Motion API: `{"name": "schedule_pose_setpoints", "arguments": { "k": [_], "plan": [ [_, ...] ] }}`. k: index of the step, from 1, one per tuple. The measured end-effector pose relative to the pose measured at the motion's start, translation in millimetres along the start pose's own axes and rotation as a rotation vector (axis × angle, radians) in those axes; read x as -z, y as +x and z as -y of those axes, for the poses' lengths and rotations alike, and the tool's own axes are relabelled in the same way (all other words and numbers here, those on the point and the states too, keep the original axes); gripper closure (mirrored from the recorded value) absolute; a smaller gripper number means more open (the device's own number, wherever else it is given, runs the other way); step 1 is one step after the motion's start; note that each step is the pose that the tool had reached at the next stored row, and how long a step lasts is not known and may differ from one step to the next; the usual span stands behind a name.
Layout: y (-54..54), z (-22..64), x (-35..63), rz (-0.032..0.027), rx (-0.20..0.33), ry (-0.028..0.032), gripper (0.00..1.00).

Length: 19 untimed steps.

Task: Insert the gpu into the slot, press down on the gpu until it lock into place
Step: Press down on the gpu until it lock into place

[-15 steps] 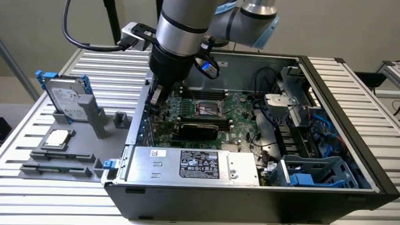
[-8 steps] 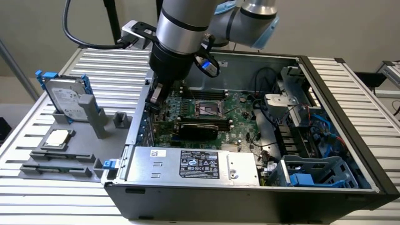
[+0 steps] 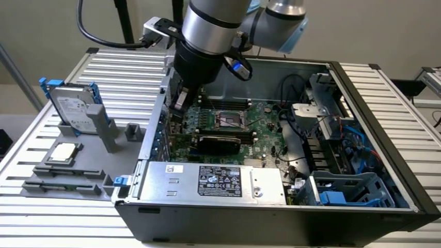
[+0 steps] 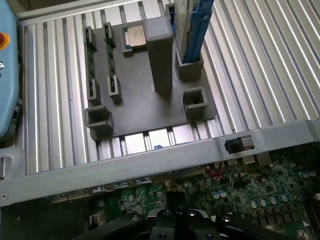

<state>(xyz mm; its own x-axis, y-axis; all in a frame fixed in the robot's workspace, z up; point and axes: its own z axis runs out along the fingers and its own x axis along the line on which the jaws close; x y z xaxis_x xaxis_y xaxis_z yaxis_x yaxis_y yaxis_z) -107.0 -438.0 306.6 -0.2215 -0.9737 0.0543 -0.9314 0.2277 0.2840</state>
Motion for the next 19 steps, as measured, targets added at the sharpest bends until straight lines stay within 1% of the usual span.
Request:
{"name": "schedule_pose_setpoints", "arguments": {
  "k": [7,11,13,14,15,16,17,18,19],
  "plan": [
    [-3.7,15.6,7.0,-0.0020,0.006,0.0003,0.89],
    [-6.3,26.7,10.4,-0.0041,0.013,0.0007,0.89],
    [-7.3,30.8,11.7,-0.0055,0.018,0.0011,0.89],
    [-7.6,32.2,12.2,-0.0063,0.021,0.0018,0.89],
    [-7.8,33.0,12.4,-0.0066,0.024,0.0050,0.89],
    [-7.8,33.1,12.4,-0.0063,0.029,0.0135,0.89],
    [-7.9,33.1,12.4,-0.0052,0.036,0.0273,0.89],
    [-7.9,33.1,12.4,-0.0034,0.042,0.0433,0.89],
    [-7.9,33.1,12.4,-0.0011,0.047,0.0613,0.89]
  ]
}}
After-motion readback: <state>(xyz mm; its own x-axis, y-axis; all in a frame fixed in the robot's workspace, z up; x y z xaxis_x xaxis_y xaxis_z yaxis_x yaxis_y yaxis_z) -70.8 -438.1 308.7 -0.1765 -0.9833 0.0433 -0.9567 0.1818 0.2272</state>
